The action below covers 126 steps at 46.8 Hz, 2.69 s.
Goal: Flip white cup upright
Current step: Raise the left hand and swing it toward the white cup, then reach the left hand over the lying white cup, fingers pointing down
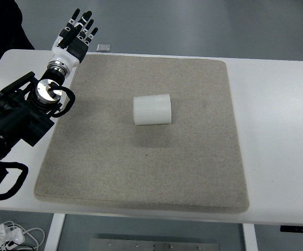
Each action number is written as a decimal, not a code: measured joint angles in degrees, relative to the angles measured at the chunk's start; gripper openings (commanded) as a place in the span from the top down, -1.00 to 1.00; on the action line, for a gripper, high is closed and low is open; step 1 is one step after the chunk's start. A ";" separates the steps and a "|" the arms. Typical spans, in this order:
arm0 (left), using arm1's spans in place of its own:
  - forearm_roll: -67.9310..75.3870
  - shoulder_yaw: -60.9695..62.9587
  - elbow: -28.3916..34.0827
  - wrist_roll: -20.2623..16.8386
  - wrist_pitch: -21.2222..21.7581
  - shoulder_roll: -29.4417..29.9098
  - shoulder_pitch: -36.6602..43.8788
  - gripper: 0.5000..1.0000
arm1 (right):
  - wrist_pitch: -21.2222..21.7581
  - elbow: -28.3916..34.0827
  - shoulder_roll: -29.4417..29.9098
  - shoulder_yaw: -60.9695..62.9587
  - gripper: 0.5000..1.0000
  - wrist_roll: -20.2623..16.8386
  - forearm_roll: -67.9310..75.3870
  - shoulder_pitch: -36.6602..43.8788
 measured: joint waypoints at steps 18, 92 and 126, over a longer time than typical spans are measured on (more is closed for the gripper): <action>-0.09 -0.16 0.06 0.00 0.00 0.27 -0.28 -0.99 | 0.00 0.00 0.00 0.00 -0.81 -0.01 0.00 0.00; 82.88 10.27 -27.76 3.36 -2.04 8.91 -8.98 -0.90 | -0.01 0.00 0.00 0.00 -0.81 0.01 -0.02 0.00; 82.92 17.62 -37.19 23.34 -7.81 9.73 -12.82 -0.95 | 0.01 0.00 0.00 -0.02 -0.81 -0.01 0.01 0.00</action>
